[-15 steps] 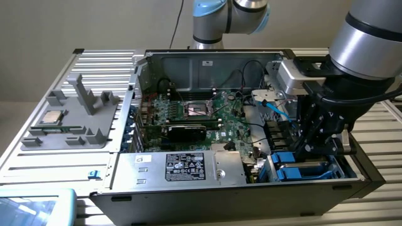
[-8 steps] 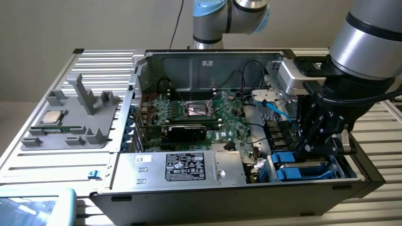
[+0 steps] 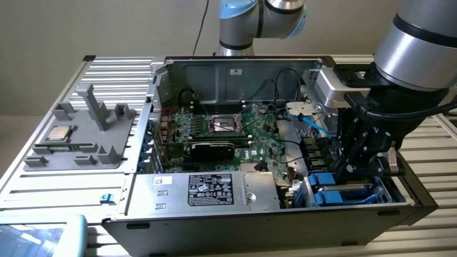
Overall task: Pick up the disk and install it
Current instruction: 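Insert the second disk wire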
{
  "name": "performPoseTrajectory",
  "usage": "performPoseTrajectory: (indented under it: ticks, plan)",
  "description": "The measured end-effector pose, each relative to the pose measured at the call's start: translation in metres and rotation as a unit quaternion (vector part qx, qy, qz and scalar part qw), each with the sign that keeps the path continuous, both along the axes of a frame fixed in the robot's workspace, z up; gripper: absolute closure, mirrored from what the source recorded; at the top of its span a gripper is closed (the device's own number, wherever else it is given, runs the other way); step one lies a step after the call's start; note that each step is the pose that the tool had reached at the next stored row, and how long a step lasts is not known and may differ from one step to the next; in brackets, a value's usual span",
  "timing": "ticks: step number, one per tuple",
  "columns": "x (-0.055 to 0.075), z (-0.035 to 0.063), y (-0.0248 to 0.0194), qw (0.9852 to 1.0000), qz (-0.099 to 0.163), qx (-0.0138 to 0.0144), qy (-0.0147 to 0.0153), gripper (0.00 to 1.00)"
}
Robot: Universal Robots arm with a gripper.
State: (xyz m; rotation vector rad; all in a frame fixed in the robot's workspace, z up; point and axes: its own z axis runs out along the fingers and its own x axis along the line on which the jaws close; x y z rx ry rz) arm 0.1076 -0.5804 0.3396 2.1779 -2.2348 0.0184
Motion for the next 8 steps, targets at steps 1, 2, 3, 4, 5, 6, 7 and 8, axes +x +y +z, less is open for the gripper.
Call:
performPoseTrajectory:
  ticks: [1, 2, 3, 4, 5, 6, 7, 8]
  plan:
    - [-0.0002, 0.0000, 0.0000, 1.0000, 0.000, 0.0001, 0.0000, 0.84]
    - [-0.0003, 0.0000, -0.0001, 1.0000, 0.000, 0.0001, 0.0000, 0.84]
    - [-0.0003, 0.0000, -0.0001, 1.0000, 0.000, 0.0002, 0.0000, 0.84]
    - [-0.0003, 0.0000, -0.0002, 1.0000, 0.000, 0.0002, 0.0000, 0.84]
    - [-0.0004, 0.0000, -0.0002, 1.0000, 0.000, 0.0002, 0.0000, 0.84]
    - [-0.0006, 0.0000, -0.0002, 1.0000, 0.000, 0.0003, 0.0000, 0.84]
    - [-0.0008, 0.0000, -0.0002, 1.0000, 0.000, 0.0004, 0.0000, 0.84]
    - [-0.0009, 0.0000, -0.0002, 1.0000, 0.000, 0.0005, 0.0000, 0.84]
